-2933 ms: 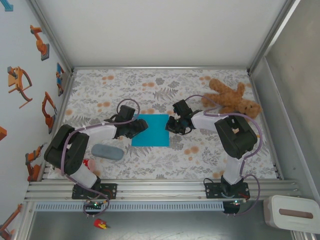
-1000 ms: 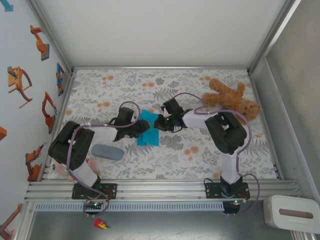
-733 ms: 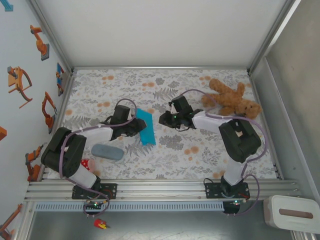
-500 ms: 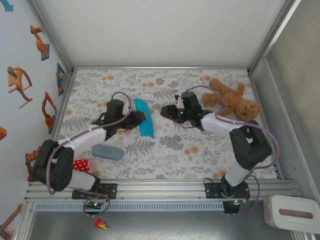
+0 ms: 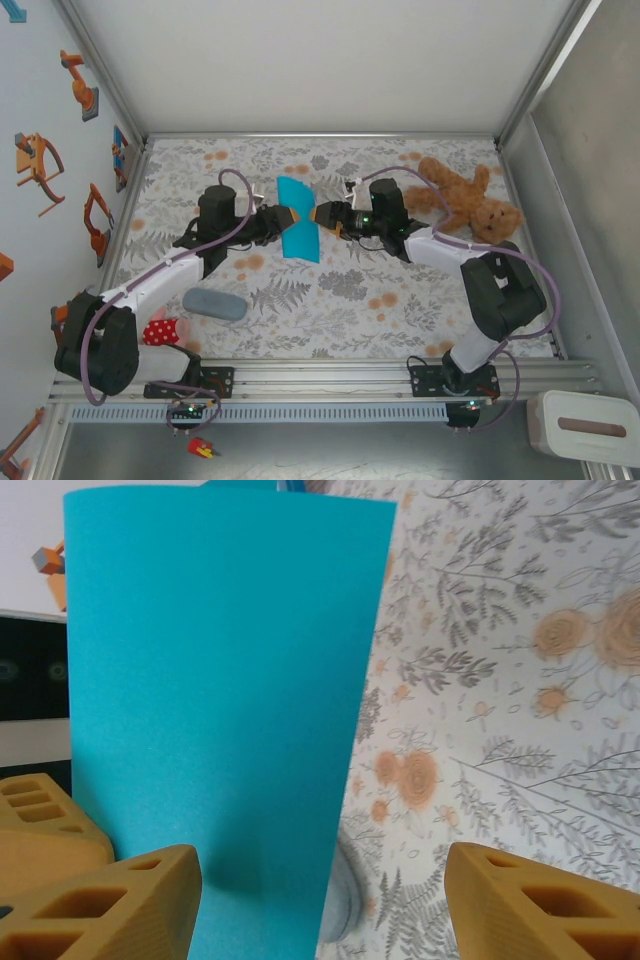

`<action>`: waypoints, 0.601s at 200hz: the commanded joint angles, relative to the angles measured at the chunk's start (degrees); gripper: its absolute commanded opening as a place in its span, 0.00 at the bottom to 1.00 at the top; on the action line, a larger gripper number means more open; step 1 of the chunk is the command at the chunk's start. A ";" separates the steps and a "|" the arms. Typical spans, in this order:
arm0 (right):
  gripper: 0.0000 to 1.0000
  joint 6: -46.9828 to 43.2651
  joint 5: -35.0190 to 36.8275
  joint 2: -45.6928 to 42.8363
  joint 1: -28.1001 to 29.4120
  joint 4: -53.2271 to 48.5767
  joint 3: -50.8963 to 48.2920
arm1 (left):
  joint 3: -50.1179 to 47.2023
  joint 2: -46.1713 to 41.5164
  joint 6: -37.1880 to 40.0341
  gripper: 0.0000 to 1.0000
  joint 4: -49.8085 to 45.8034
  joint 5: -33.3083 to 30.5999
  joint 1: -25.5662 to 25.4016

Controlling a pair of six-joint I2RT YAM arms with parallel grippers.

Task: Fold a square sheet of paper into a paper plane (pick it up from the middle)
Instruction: First fold in half a square sheet of paper at the center of the table.

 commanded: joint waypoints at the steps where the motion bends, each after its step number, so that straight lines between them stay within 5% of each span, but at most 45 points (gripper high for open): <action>1: 0.64 1.91 -4.19 -1.30 0.00 3.70 1.96 | 1.73 -0.19 -1.59 0.25 2.86 3.47 0.45; 120: 0.34 0.16 -3.53 -4.63 -0.17 -0.45 2.53 | 2.71 0.12 2.46 0.24 -5.80 0.41 1.65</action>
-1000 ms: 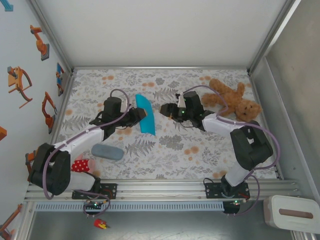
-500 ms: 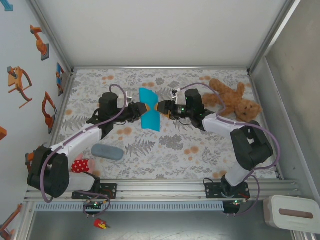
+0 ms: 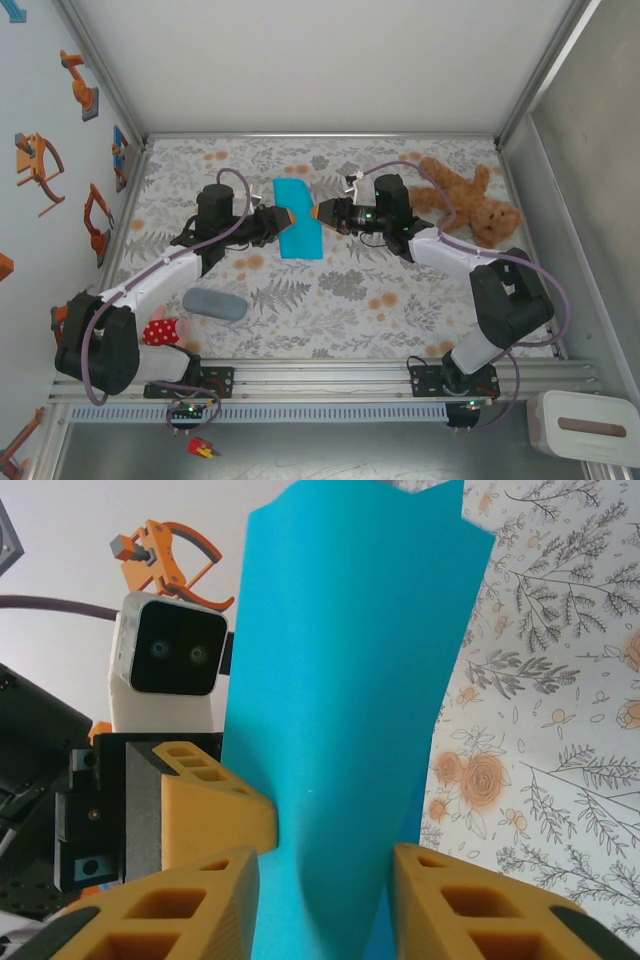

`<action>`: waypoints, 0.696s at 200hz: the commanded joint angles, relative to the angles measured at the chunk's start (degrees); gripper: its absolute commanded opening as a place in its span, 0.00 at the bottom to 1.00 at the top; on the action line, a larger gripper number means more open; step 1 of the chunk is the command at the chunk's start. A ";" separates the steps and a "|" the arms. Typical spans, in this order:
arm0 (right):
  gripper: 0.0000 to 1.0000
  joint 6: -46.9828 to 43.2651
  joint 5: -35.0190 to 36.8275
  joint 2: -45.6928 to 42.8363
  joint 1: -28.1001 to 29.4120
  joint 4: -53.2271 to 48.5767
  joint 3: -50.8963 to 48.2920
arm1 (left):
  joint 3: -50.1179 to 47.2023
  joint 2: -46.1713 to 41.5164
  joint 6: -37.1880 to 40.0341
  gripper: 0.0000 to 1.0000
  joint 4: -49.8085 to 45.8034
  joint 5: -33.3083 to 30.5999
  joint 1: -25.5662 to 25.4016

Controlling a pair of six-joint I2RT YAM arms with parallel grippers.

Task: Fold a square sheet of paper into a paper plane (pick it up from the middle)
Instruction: First fold in half a square sheet of paper at the center of the table.

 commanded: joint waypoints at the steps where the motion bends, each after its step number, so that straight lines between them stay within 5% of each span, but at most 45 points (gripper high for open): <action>1: 0.34 -1.32 -0.31 -1.50 -0.17 -1.80 2.03 | 1.79 -0.02 1.71 0.24 -1.26 -0.13 0.31; 139: 0.23 7.65 -2.63 1.86 -0.09 7.42 0.97 | 1.25 -0.31 1.33 0.23 -0.17 -0.57 0.67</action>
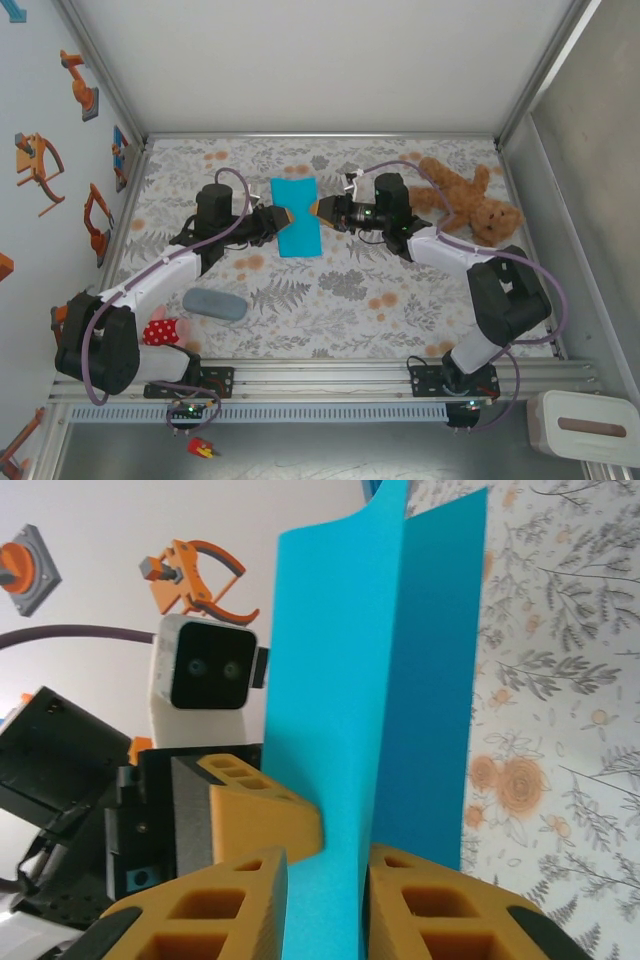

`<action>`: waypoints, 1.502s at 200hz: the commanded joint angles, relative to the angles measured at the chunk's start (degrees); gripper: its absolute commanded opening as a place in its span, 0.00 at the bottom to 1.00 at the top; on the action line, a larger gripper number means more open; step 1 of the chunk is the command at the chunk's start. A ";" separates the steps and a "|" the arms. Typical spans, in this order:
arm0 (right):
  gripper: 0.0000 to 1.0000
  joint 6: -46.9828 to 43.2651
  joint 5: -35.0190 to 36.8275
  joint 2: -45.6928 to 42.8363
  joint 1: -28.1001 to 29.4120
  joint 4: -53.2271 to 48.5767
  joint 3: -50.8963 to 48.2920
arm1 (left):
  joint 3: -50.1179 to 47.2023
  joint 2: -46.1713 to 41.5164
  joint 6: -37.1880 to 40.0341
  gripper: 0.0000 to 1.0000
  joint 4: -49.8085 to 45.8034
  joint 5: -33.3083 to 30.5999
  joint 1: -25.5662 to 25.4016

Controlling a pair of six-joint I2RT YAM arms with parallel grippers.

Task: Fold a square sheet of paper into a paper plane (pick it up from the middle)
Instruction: First fold in half a square sheet of paper at the center of the table.

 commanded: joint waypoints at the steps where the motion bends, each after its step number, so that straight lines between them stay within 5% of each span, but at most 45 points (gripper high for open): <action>1: 0.23 0.72 -1.46 0.84 -0.09 2.31 0.72 | 1.02 -0.36 0.66 0.23 0.74 0.68 0.22; 61: 0.03 -6.01 0.88 -0.78 -0.17 -8.18 2.80 | 0.63 -0.95 0.10 0.27 0.63 0.91 0.21; 88: 0.00 -11.02 4.04 -3.66 -0.29 -15.30 3.78 | 0.64 -2.67 1.74 0.54 -4.06 -2.29 0.65; 151: 0.00 -27.65 15.47 -9.87 -3.96 -46.07 9.87 | -2.72 -10.72 9.66 0.98 -10.03 -15.16 2.86; 192: 0.00 -31.90 21.25 -9.70 -3.62 -60.29 17.57 | -5.91 -16.55 10.31 0.96 -11.46 -22.13 3.96; 224: 0.00 -27.42 20.47 -6.41 -0.71 -56.60 17.07 | -8.18 -17.51 9.17 0.96 -11.23 -22.81 4.12; 262: 0.00 -16.21 10.48 0.01 1.16 -37.56 11.72 | -9.05 -15.00 8.31 0.96 -9.83 -19.41 4.00; 300: 0.00 -11.73 9.35 5.06 0.99 -26.92 7.51 | -9.83 -10.54 7.91 0.98 -7.55 -17.47 2.69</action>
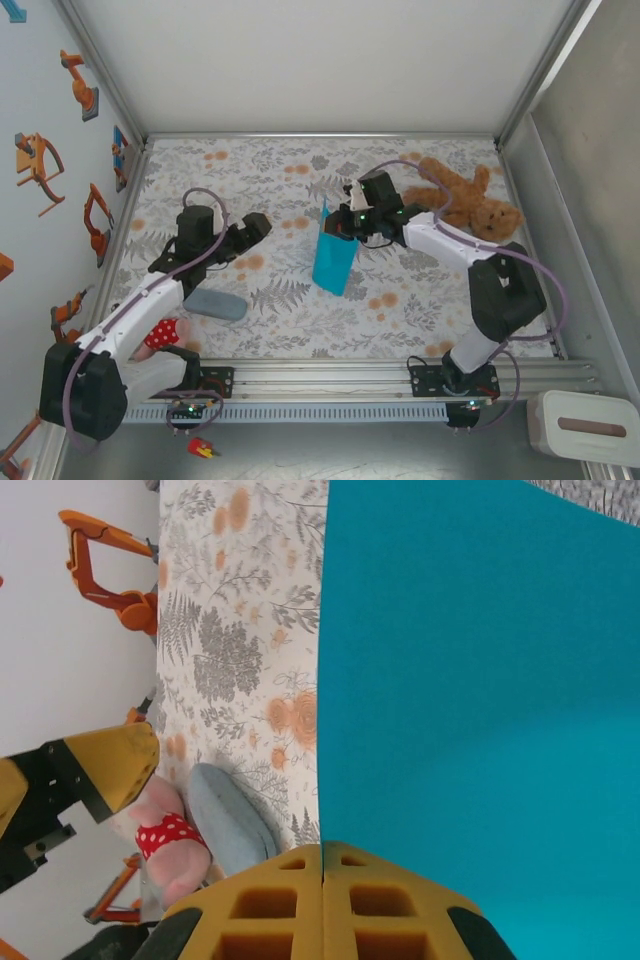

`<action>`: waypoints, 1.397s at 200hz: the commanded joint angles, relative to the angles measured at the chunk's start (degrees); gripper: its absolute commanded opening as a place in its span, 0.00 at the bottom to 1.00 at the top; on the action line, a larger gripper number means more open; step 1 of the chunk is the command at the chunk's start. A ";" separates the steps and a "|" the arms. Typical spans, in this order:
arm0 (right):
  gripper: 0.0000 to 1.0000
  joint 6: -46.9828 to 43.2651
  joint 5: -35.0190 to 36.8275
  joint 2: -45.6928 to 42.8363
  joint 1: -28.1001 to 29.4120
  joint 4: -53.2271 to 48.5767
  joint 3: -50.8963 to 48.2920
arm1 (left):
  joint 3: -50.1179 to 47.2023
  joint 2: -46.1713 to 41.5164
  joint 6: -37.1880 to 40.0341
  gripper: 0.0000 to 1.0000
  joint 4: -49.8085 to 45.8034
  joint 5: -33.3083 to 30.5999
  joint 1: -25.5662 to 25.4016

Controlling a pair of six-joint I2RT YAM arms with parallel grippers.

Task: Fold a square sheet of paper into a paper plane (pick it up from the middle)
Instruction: First fold in half a square sheet of paper at the center of the table.

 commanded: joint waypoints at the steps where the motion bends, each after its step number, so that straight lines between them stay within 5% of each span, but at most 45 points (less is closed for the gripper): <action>1: 0.00 5.04 -2.83 2.23 -0.12 10.55 -2.06 | -1.04 2.29 -0.33 0.98 2.23 2.09 -1.06; 31: 0.00 6.23 -3.04 5.77 -0.80 17.40 -6.55 | -0.28 6.31 -0.15 1.00 2.41 -0.06 -4.36; 72: 0.00 5.64 -4.00 7.71 -2.95 22.92 -11.23 | 2.67 14.39 -1.03 0.88 2.71 -2.83 -9.76; 146: 0.00 -1.28 -2.54 7.26 -6.14 16.25 -13.63 | 11.96 29.35 -4.50 0.72 4.65 -4.22 -17.05; 199: 0.00 -4.35 -0.66 6.22 -7.79 12.38 -14.48 | 22.64 37.63 -2.49 0.60 -7.04 -10.24 -21.17; 279: 0.00 -4.62 -1.92 5.94 -8.91 12.28 -15.76 | 29.70 44.57 -2.22 0.50 -10.14 -10.15 -22.16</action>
